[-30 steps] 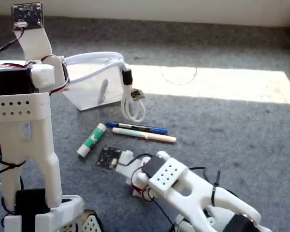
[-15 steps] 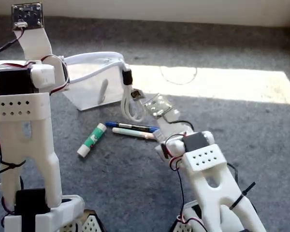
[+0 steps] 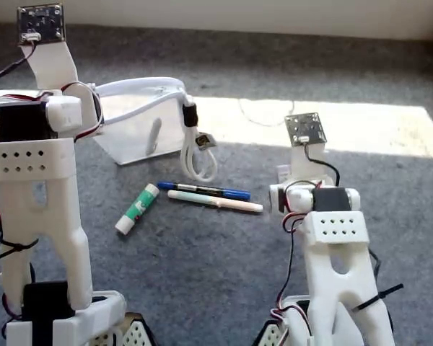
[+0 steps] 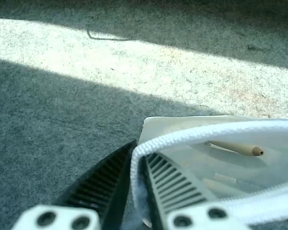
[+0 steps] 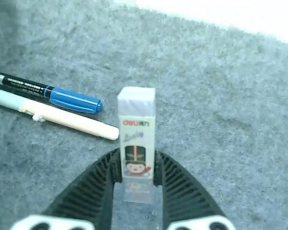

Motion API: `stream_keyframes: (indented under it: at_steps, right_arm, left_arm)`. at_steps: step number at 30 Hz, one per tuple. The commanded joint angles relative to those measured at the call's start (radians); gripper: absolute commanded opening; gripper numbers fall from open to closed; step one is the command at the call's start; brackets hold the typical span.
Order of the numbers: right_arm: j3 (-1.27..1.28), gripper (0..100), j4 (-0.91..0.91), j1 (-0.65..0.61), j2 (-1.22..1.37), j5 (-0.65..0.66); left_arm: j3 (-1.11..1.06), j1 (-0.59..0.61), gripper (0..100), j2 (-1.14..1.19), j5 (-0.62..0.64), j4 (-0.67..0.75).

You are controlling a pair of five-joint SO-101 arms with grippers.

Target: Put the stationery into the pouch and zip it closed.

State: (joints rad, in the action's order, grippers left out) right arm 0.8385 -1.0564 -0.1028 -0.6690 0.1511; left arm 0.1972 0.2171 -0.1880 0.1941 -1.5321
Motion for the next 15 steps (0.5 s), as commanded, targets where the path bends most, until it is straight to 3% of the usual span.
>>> stream_keyframes:
  at_steps: [1,12,15]
  right_arm:
    - [-0.070,0.5,0.008,0.031,-0.021,-0.021]
    - [-0.280,0.8,0.002,0.050,0.401,-0.032]
    - [-0.341,4.8,-0.071,0.048,0.466,-0.035]
  left_arm:
    - [-0.016,0.013,1,0.013,-0.008,0.014]
    - [-0.054,0.013,1,0.012,-0.008,0.044]
    - [-0.068,0.013,1,0.010,-0.008,0.061]
